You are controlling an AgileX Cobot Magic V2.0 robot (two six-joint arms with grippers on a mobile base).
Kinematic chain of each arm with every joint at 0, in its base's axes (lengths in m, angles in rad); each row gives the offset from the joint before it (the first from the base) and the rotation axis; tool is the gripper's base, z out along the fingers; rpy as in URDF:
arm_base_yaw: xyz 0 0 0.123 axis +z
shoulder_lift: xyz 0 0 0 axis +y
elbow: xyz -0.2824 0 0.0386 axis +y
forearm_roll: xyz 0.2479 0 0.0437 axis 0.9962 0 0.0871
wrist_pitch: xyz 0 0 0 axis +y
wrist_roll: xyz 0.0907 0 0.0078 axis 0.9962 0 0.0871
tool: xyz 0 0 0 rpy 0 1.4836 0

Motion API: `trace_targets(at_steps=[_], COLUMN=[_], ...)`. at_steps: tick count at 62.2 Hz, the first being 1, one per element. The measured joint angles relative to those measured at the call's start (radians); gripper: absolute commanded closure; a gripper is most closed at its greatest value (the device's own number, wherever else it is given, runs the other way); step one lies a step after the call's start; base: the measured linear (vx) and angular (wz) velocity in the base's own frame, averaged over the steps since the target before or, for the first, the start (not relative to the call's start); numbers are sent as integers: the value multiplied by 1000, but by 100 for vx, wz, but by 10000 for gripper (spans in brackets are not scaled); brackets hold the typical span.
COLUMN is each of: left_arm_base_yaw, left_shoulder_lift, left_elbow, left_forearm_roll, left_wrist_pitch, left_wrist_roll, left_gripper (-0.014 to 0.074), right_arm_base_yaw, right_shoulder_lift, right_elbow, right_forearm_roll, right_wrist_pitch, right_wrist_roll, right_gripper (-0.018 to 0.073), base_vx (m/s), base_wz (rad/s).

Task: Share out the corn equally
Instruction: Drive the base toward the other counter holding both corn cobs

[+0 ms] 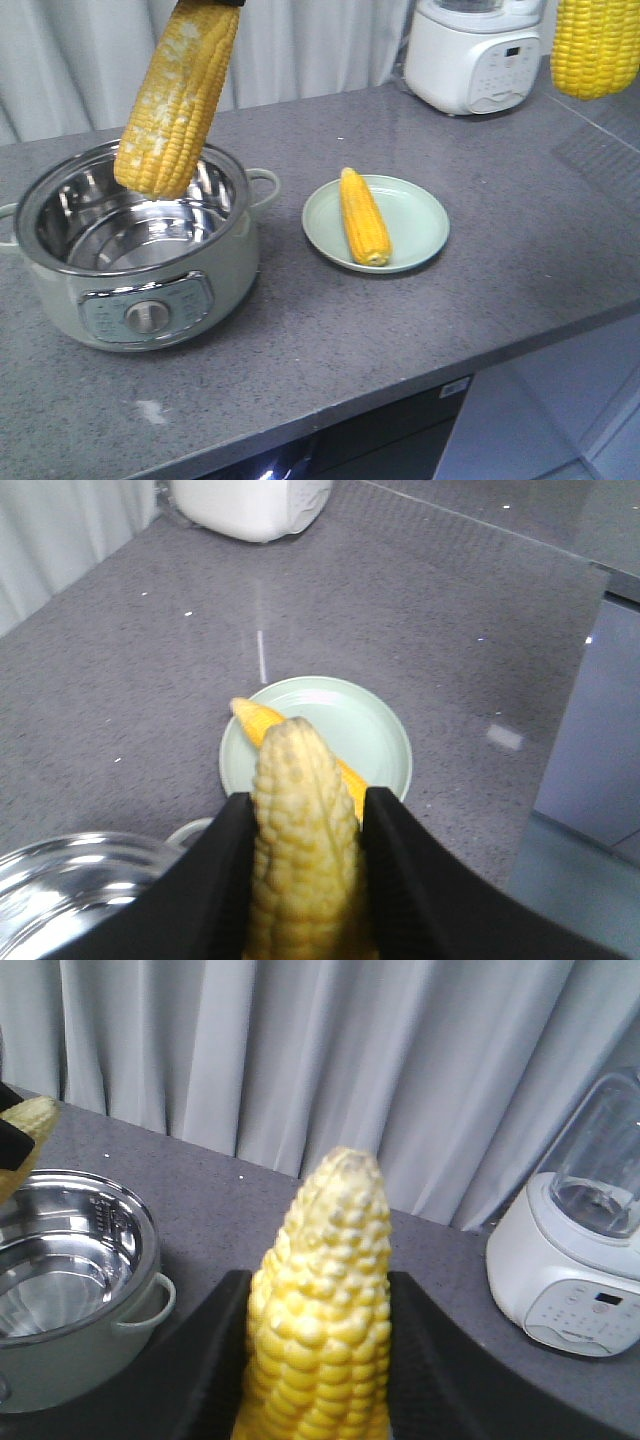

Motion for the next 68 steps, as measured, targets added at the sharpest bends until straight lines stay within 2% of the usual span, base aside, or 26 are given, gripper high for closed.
trace_targets(at_steps=[68], left_arm_base_yaw=[0], left_shoulder_lift=[0], left_elbow=[0], left_forearm_roll=[0], left_wrist_pitch=[0], left_wrist_roll=[0], left_gripper=[603], right_arm_base_yaw=[0], right_shoulder_lift=[0], right_elbow=[0], right_forearm_roll=[0], right_wrist_pitch=[0], right_wrist_roll=[0], right_gripper=[560], base_vx=[-3], base_wz=[-30])
